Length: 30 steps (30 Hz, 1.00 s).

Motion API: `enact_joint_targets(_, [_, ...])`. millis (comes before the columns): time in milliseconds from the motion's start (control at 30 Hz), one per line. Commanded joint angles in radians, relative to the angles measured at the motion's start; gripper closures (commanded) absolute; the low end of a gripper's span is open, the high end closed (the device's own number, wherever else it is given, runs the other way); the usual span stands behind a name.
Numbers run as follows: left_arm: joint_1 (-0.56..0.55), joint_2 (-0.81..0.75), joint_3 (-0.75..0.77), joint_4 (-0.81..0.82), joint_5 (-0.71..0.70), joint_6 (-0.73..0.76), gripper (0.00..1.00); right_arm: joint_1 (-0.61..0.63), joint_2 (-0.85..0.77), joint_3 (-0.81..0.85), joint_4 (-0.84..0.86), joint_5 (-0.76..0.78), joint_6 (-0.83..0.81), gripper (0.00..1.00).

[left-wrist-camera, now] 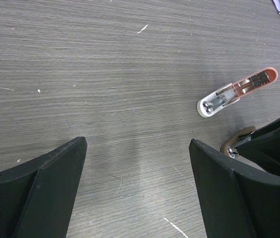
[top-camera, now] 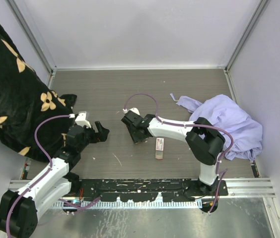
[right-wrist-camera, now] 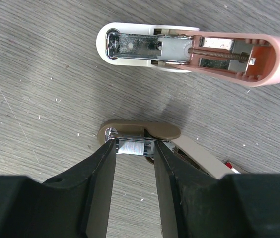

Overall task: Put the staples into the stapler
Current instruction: Install the staple into the stapler.

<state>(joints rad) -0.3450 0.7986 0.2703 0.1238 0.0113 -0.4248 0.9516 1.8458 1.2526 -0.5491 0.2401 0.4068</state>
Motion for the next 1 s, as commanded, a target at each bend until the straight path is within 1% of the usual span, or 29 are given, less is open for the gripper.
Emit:
enact_joint_targets(0, [0.0, -0.003, 0.001, 0.071, -0.017, 0.021, 0.13, -0.004, -0.058, 0.041, 0.02, -0.011, 0.011, 0.59])
enact_joint_targets(600, [-0.001, -0.004, 0.0, 0.071, -0.017, 0.021, 0.13, -0.016, -0.116, 0.031, 0.028, -0.012, 0.043, 0.6])
enact_joint_targets(633, [-0.001, -0.003, 0.0, 0.071, -0.017, 0.021, 0.13, -0.021, -0.114, 0.025, 0.036, -0.051, 0.047, 0.6])
enact_joint_targets(700, [-0.001, -0.002, 0.0, 0.071, -0.017, 0.021, 0.13, -0.033, -0.115, 0.009, 0.058, -0.097, 0.056, 0.56])
enact_joint_targets(833, [0.0, -0.003, -0.001, 0.071, -0.018, 0.021, 0.13, -0.047, -0.12, -0.016, 0.09, -0.127, 0.072, 0.46])
enact_joint_targets(967, [0.0, -0.002, 0.0, 0.073, -0.018, 0.021, 0.13, -0.058, -0.117, -0.033, 0.1, -0.136, 0.082, 0.42])
